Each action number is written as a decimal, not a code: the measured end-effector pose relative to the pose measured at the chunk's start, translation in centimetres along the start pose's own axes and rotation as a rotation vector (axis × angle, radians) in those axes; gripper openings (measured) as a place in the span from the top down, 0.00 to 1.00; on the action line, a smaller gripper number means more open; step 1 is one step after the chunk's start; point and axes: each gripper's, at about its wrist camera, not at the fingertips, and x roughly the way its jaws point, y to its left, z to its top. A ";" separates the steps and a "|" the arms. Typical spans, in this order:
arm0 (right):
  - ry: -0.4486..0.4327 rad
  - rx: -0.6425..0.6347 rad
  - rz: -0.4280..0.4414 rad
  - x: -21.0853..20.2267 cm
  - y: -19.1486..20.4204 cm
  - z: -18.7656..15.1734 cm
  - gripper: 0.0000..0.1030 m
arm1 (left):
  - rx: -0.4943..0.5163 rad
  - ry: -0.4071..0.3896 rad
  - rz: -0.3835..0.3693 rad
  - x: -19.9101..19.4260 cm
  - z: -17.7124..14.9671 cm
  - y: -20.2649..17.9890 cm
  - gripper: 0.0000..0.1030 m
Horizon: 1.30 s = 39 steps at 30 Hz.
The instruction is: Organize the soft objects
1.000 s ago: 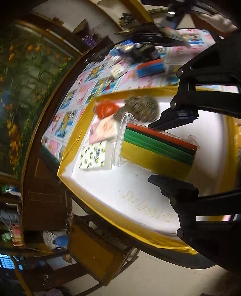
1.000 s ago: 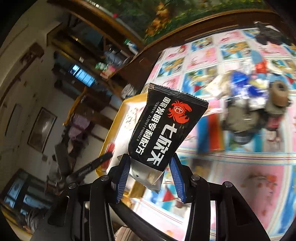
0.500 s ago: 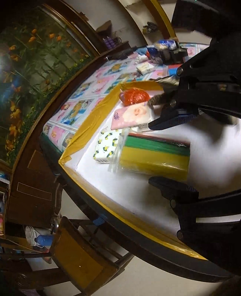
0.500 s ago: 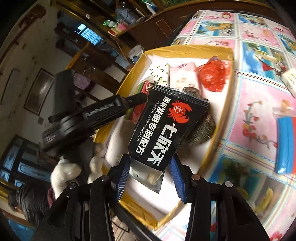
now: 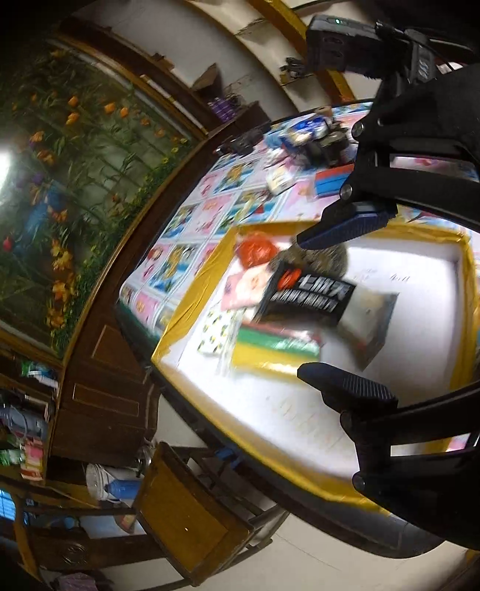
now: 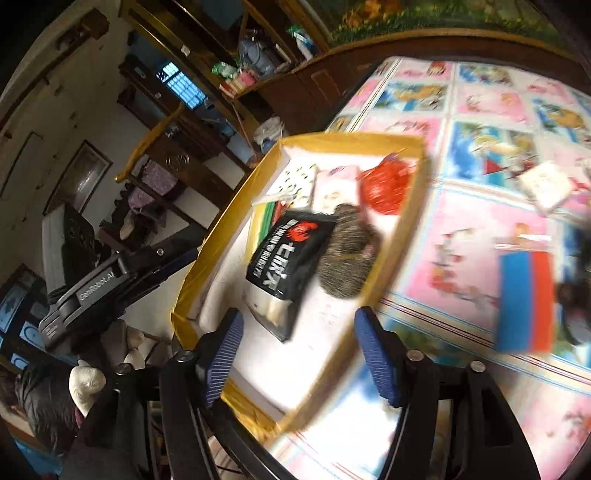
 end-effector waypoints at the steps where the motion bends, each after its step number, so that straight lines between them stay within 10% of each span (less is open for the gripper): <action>1: -0.025 -0.004 -0.014 -1.8 -0.5 -0.9 0.29 | 0.019 0.013 -0.003 0.1 -0.4 -0.7 0.39; 17: -0.251 0.339 -0.221 -20.2 -15.6 -15.1 0.22 | 0.249 0.208 -0.038 5.6 -7.5 -14.7 0.39; 33: -0.298 0.438 -0.126 -16.5 -22.0 -15.2 0.22 | 0.362 0.221 0.127 16.1 -6.9 -20.7 0.39; 39: -0.308 0.463 -0.101 -16.1 -22.6 -15.4 0.19 | 0.411 0.237 0.080 17.6 -7.3 -21.4 0.50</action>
